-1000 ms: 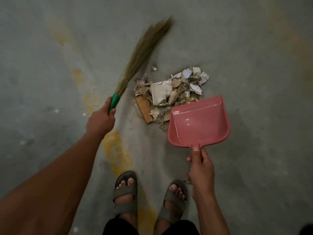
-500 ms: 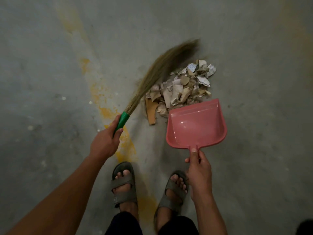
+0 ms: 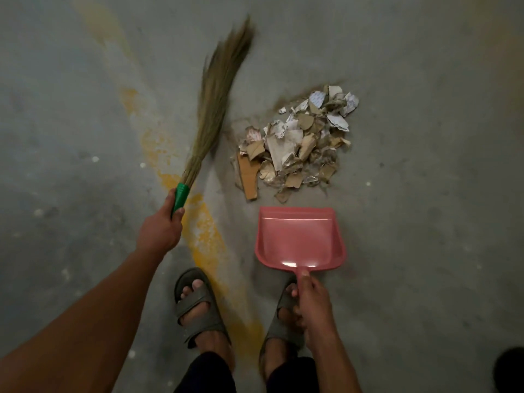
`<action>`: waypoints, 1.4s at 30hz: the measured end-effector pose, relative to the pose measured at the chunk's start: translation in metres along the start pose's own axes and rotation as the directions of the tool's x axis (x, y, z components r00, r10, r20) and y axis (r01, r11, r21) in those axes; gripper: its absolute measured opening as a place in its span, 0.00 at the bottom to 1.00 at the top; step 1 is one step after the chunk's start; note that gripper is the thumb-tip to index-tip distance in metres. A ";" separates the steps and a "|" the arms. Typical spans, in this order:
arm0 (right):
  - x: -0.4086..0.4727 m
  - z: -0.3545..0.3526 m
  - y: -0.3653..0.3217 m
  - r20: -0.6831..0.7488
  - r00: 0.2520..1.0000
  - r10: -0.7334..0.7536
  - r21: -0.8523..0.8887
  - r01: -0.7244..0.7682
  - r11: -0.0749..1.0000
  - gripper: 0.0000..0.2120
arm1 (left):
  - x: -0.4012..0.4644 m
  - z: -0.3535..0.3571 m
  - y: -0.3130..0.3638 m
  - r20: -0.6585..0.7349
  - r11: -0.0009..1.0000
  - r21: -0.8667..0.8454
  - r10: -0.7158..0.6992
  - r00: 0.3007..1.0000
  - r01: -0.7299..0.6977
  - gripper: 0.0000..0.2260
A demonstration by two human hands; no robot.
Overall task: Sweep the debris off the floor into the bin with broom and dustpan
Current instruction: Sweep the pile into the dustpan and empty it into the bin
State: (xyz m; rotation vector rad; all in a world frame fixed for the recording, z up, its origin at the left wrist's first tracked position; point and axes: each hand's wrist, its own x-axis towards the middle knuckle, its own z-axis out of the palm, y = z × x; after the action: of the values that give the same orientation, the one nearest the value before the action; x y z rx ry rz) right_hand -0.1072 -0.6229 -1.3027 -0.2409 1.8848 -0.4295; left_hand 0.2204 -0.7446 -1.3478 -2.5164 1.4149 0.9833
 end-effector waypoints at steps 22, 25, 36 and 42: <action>0.098 0.075 -0.037 0.093 0.985 -0.146 -0.279 0.166 0.946 0.26 | -0.014 0.061 -0.013 0.160 0.946 -0.094 0.323 0.933 -0.311 0.29; 0.104 0.068 -0.043 0.113 0.983 -0.143 -0.279 0.169 0.945 0.27 | -0.023 0.059 -0.019 0.177 0.934 -0.129 0.352 0.919 -0.333 0.28; 0.084 0.014 -0.022 0.149 0.979 -0.136 -0.188 0.163 0.968 0.17 | -0.023 0.030 0.007 0.000 0.899 -0.278 0.352 0.936 -0.339 0.26; 0.050 -0.022 0.006 0.125 0.986 -0.113 -0.045 0.119 0.992 0.21 | 0.016 0.021 0.078 -0.023 0.883 -0.218 0.420 0.907 -0.415 0.26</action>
State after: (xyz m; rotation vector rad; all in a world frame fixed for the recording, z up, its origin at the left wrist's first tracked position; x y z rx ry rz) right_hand -0.1451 -0.6317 -1.3411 -0.4055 1.7684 -0.4344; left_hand 0.1541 -0.7927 -1.3558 -2.3704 1.9987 1.2961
